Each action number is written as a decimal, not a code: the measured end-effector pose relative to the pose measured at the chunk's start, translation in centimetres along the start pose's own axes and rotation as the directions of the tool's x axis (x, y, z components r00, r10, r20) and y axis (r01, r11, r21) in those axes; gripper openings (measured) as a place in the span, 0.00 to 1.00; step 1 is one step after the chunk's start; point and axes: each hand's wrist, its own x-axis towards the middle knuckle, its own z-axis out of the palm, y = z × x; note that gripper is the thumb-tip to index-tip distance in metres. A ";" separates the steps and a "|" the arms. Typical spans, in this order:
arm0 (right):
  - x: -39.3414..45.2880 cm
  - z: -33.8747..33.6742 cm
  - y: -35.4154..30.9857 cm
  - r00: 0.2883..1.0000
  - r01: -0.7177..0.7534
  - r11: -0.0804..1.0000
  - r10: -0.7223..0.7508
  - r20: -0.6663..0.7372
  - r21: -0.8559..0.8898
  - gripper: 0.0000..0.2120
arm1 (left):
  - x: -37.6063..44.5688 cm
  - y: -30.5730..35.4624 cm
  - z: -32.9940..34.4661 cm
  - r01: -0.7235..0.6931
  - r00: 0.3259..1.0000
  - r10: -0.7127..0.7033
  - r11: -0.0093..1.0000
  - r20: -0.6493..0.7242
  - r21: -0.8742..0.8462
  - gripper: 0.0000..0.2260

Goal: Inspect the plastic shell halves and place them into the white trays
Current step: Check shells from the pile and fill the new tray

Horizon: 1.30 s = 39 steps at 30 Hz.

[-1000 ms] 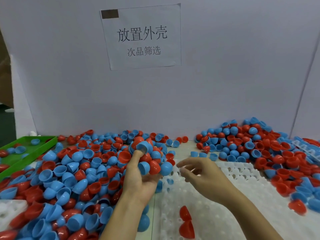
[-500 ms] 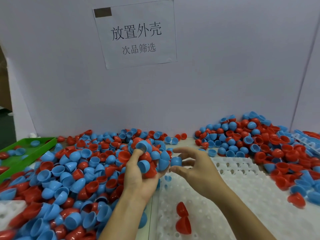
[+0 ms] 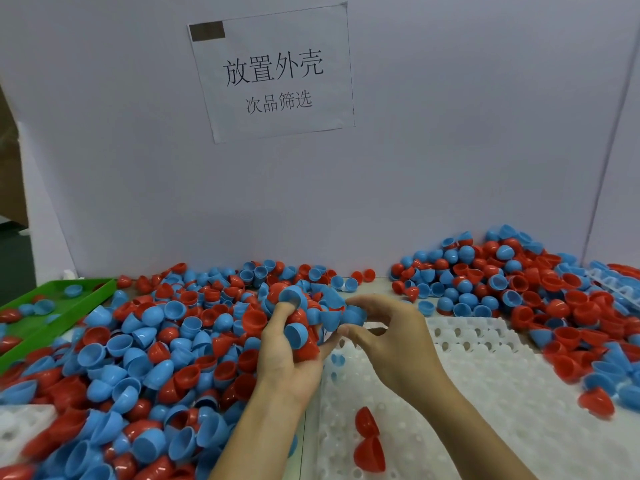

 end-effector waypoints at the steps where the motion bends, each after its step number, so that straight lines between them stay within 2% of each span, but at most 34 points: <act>1: -0.1 0.1 0.0 1.000 0.021 1.000 -0.021 0.006 -0.011 0.17 | 0.0 0.0 0.0 -0.005 1.000 0.005 1.000 -0.014 -0.005 0.18; 5: -0.4 0.0 -0.2 0.984 0.112 0.993 -0.107 0.145 -0.027 0.10 | 0.2 -0.2 0.2 -0.040 0.993 0.043 0.999 -0.107 0.032 0.16; 9: -0.5 0.3 -0.1 0.967 0.140 0.983 -0.109 0.230 -0.121 0.16 | 0.3 -0.4 0.3 -0.065 0.988 0.075 0.995 -0.136 0.075 0.18; 15: -0.5 0.5 -0.2 0.970 0.142 0.984 -0.116 0.215 -0.109 0.21 | 0.2 -0.2 0.3 -0.053 0.987 0.068 0.993 -0.142 0.106 0.20; 19: -0.5 0.7 -0.5 0.964 0.183 0.962 -0.134 0.232 -0.205 0.15 | 0.3 -0.4 0.1 -0.029 0.991 0.046 0.991 -0.125 0.132 0.17; 23: -0.2 -0.3 -0.1 0.981 0.140 0.981 -0.119 0.153 -0.134 0.09 | 0.6 -0.1 -0.1 -0.036 0.995 0.046 0.993 -0.090 0.115 0.11; 27: 0.7 -2.2 1.4 0.998 -0.055 0.994 0.054 -0.022 -0.093 0.09 | 1.0 0.5 -0.5 -0.059 0.992 0.064 0.997 -0.109 0.053 0.04; 30: 1.6 -3.7 2.7 0.988 -0.131 0.975 0.114 -0.106 -0.181 0.08 | 1.3 0.6 -0.8 -0.073 0.989 0.080 0.996 -0.124 0.058 0.03; 33: 2.8 -4.2 2.9 0.986 -0.154 0.948 0.130 -0.100 -0.279 0.08 | 1.3 0.4 -0.8 -0.067 0.991 0.076 0.995 -0.114 0.077 0.03; 39: 7.3 -0.5 2.1 0.981 -0.086 0.833 0.165 0.097 -0.547 0.10 | 1.3 0.4 -0.8 -0.066 0.993 0.073 0.995 -0.092 0.078 0.05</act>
